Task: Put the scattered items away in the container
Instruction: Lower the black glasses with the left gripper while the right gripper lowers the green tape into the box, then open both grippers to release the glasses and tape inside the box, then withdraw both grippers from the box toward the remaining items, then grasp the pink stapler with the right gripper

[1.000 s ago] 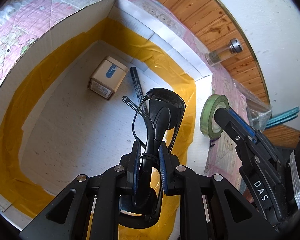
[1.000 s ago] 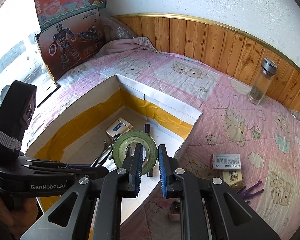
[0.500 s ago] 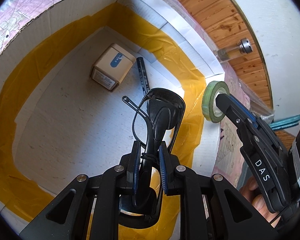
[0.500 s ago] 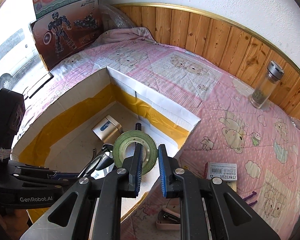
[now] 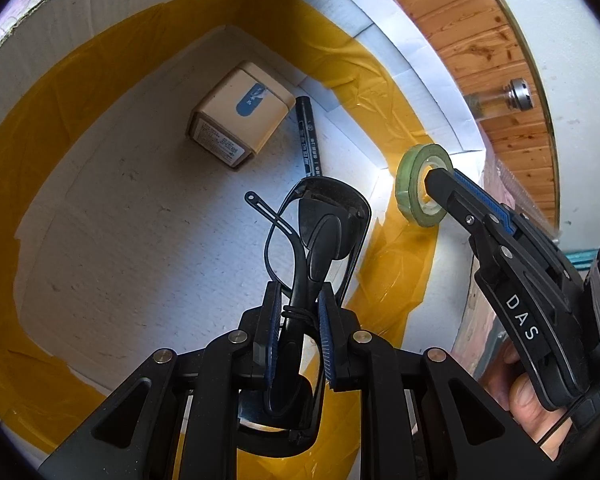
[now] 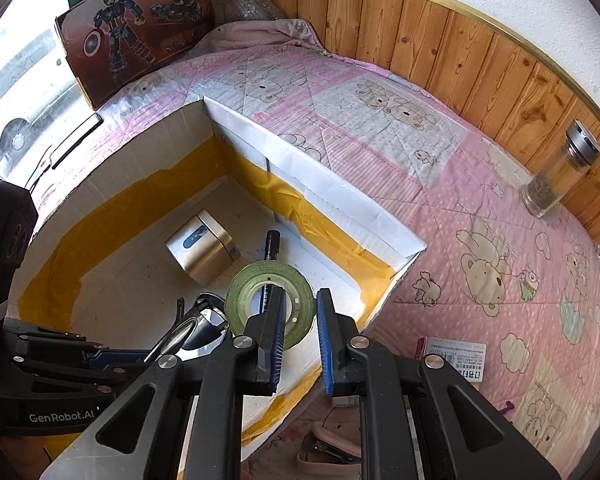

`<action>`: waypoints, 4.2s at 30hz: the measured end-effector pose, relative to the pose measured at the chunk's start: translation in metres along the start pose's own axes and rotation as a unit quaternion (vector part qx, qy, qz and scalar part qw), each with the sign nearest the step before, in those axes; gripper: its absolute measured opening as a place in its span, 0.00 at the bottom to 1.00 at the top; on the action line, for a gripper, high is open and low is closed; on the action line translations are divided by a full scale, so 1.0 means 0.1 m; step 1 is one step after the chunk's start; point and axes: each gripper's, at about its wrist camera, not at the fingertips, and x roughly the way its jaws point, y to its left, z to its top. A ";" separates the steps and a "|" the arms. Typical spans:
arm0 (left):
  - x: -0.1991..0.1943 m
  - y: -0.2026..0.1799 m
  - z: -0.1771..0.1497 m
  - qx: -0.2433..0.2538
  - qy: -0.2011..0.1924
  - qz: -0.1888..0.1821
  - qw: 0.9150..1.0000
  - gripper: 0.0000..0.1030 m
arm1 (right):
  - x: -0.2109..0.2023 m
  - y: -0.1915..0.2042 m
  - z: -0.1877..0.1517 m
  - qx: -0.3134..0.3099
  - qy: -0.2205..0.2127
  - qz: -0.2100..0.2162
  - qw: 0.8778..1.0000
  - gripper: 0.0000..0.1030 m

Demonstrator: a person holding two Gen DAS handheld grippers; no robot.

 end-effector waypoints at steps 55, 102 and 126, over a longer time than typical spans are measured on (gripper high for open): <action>-0.46 0.12 -0.26 -0.007 -0.048 0.013 0.999 0.43 | 0.07 -0.03 0.30 -0.013 0.054 0.021 0.998 0.18; -0.88 -1.12 -1.29 0.274 -0.174 -0.059 0.944 0.43 | 0.04 -0.57 -1.65 0.038 -0.080 0.035 0.995 0.33; -0.09 -1.59 -1.16 0.310 -0.105 -0.008 0.945 0.44 | 0.01 -2.04 -2.70 0.541 -0.069 0.204 0.813 0.40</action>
